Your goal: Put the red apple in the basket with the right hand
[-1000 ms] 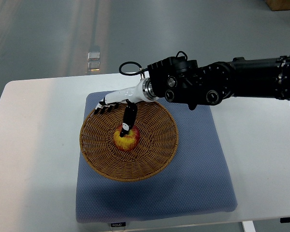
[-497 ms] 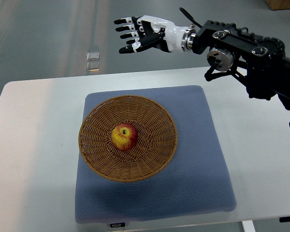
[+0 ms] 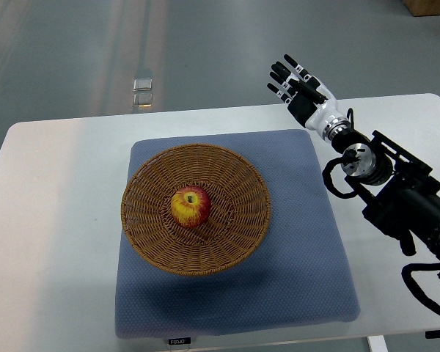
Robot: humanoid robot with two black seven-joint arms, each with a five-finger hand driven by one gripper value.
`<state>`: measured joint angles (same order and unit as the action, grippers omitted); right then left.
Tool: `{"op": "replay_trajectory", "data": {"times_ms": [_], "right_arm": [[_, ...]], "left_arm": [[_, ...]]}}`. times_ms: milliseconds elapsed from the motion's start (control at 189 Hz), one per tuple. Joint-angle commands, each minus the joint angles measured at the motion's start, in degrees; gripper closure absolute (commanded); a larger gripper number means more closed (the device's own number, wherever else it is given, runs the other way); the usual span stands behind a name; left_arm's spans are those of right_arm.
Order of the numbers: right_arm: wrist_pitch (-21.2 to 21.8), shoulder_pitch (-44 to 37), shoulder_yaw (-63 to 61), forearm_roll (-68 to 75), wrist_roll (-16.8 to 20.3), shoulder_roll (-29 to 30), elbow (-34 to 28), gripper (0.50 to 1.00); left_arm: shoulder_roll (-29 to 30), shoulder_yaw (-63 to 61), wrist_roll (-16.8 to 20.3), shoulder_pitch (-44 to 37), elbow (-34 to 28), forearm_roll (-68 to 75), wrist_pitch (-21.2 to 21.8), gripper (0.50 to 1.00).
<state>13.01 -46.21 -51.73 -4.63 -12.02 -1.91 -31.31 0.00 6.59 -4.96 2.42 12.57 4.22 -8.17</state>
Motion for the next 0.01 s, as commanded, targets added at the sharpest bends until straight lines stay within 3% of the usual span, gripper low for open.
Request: {"op": "replay_trajectory", "data": {"times_ms": [0,5], "right_arm": [[0.09,0.77,-0.21,0.85,-1.34,0.42,1.43,0.576],[0.09,0.77,-0.21,0.85,-1.34,0.42,1.43,0.576]], "left_arm": [[0.00,0.00,-0.05,-0.04,-0.09,0.00,0.00,0.500],[0.00,0.00,-0.05,-0.04,-0.09,0.00,0.00,0.500]]}}
